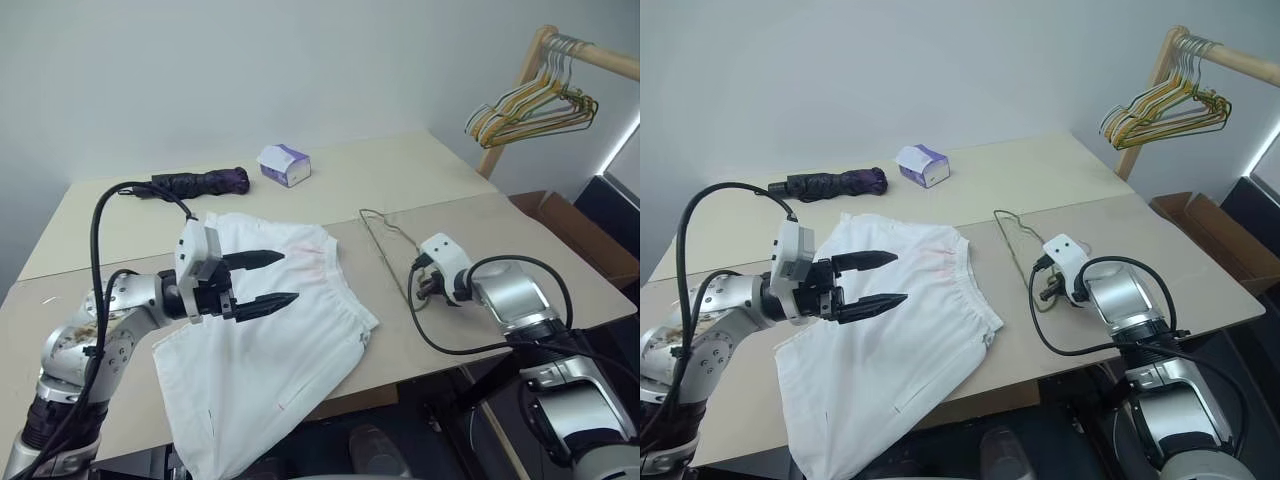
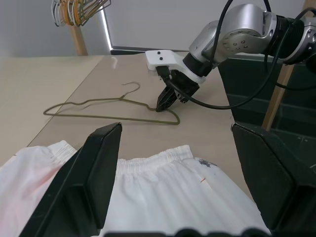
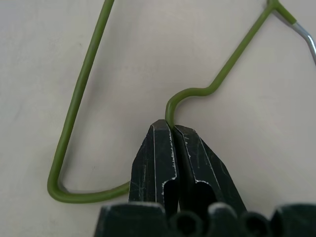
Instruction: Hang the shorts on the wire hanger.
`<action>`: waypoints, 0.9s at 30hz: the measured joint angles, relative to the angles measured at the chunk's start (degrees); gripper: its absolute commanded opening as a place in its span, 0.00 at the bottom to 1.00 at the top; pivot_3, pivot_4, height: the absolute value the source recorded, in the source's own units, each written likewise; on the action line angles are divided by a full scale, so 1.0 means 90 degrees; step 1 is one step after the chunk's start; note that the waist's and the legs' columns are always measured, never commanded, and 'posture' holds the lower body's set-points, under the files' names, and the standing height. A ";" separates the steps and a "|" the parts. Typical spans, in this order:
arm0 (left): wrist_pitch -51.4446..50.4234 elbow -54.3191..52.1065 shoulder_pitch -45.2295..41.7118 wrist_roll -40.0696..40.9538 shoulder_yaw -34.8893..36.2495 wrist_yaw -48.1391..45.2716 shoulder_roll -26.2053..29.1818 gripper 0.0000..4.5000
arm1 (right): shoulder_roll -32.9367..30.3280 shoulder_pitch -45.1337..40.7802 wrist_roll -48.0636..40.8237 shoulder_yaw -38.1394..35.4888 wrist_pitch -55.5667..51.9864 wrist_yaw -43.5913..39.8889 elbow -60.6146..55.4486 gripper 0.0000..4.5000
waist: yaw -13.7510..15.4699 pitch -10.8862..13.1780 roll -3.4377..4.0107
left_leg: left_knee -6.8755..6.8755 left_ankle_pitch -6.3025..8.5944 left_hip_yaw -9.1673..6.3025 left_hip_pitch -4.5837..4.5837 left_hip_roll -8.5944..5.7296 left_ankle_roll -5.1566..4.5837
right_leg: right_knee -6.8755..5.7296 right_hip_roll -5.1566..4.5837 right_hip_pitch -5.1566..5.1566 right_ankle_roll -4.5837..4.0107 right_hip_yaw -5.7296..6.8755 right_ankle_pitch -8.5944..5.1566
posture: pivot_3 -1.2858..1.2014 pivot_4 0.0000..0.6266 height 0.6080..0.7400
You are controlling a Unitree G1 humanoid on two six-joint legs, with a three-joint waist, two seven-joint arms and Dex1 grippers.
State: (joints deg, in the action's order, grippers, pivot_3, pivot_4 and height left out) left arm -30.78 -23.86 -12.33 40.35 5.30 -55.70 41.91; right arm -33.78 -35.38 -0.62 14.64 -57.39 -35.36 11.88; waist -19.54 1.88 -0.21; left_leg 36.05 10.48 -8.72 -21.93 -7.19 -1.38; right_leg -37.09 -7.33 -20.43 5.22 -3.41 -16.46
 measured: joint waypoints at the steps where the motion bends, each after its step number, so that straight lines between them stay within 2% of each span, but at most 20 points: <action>1: 0.0000 0.0000 0.0000 -0.0003 0.0000 0.0007 0.0000 0.85 | 0.0006 0.0000 -0.0001 0.0000 0.0000 0.0029 -0.0007 0.00 | -0.0001 0.0000 0.0000 | 0.0000 0.0000 0.0000 0.0000 0.0000 0.0000 | 0.0000 0.0000 0.0000 0.0000 0.0000 0.0000 | 0.38 0.00 1.00; 6: 0.0094 0.0086 -0.0136 -0.0187 -0.0115 0.0078 -0.0213 0.85 | -0.0139 0.0156 0.0094 0.0001 0.0076 0.0235 -0.0217 0.00 | 0.0025 0.0000 0.0000 | 0.0004 0.0001 -0.0002 -0.0007 -0.0003 0.0002 | 0.0003 -0.0002 -0.0002 0.0004 0.0001 0.0001 | 0.37 0.00 1.00; 8: 0.0111 0.0271 -0.0350 -0.0276 -0.0205 0.0161 -0.0380 0.85 | -0.0399 0.0390 0.0299 0.0010 0.0547 0.0392 -0.0460 0.00 | 0.0032 0.0000 0.0001 | 0.0004 0.0002 -0.0003 -0.0013 -0.0006 0.0003 | 0.0004 -0.0005 -0.0007 0.0008 0.0001 0.0000 | 0.37 0.00 1.00; 11: 0.0139 0.0659 -0.0839 -0.0503 -0.0283 0.0407 -0.0640 0.85 | -0.1123 0.0854 0.1013 0.0088 0.2346 0.0779 -0.0885 0.00 | 0.0006 0.0000 0.0002 | 0.0005 0.0003 -0.0001 -0.0025 -0.0012 0.0003 | 0.0004 -0.0012 -0.0021 0.0018 0.0001 -0.0004 | 0.36 0.00 1.00; 14: 0.0200 0.1256 -0.1451 -0.0793 -0.0354 0.0614 -0.0821 0.85 | -0.1923 0.1055 0.1998 0.0250 0.4775 0.1559 -0.0893 0.00 | -0.0076 0.0000 0.0001 | 0.0004 0.0002 0.0007 -0.0021 -0.0011 -0.0001 | 0.0005 -0.0011 -0.0020 0.0019 0.0000 -0.0004 | 0.36 0.00 1.00; 17: 0.0176 0.1756 -0.2051 -0.1124 -0.0555 0.0855 -0.0973 0.85 | -0.2396 0.0975 0.3093 0.0499 0.6606 0.2475 -0.0472 0.00 | -0.0228 0.0001 -0.0002 | 0.0005 0.0000 0.0011 -0.0003 -0.0011 -0.0004 | 0.0007 -0.0008 0.0006 0.0019 0.0001 -0.0004 | 0.36 0.00 1.00; 21: -0.0025 0.2467 -0.2794 -0.1232 -0.0635 0.0940 -0.1221 0.85 | -0.2877 0.0395 0.4838 0.1093 0.8962 0.4254 0.0604 0.00 | -0.0408 0.0003 -0.0002 | 0.0009 -0.0003 0.0015 0.0016 -0.0015 -0.0009 | 0.0006 -0.0009 0.0019 0.0019 -0.0005 -0.0004 | 0.36 0.00 1.00; 24: -0.0139 0.2734 -0.3058 -0.1239 -0.0743 0.0677 -0.1154 0.85 | -0.2954 -0.0135 0.5661 0.1254 0.9976 0.5262 0.1100 0.00 | -0.0578 0.0004 -0.0003 | 0.0000 -0.0005 0.0019 0.0028 -0.0012 -0.0012 | 0.0006 -0.0004 0.0025 0.0019 -0.0007 -0.0005 | 0.35 0.00 1.00; 27: -0.0326 0.2957 -0.3110 -0.1309 -0.1093 0.0000 -0.0813 0.97 | -0.2939 -0.0597 0.6183 0.1335 1.0745 0.5891 0.1460 0.00 | -0.0727 0.0004 -0.0004 | -0.0005 -0.0006 0.0028 0.0041 -0.0012 -0.0014 | 0.0005 0.0000 0.0033 0.0019 -0.0016 -0.0005 | 0.35 0.00 1.00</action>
State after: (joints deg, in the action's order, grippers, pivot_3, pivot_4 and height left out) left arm -33.72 2.75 -40.32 28.57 -4.54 -55.70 34.59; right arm -60.23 -40.75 55.03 26.66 39.31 17.66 25.02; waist -26.08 1.92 -0.25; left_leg 36.01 10.43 -8.47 -21.56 -7.30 -1.50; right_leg -37.05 -7.34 -20.13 5.39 -3.56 -16.50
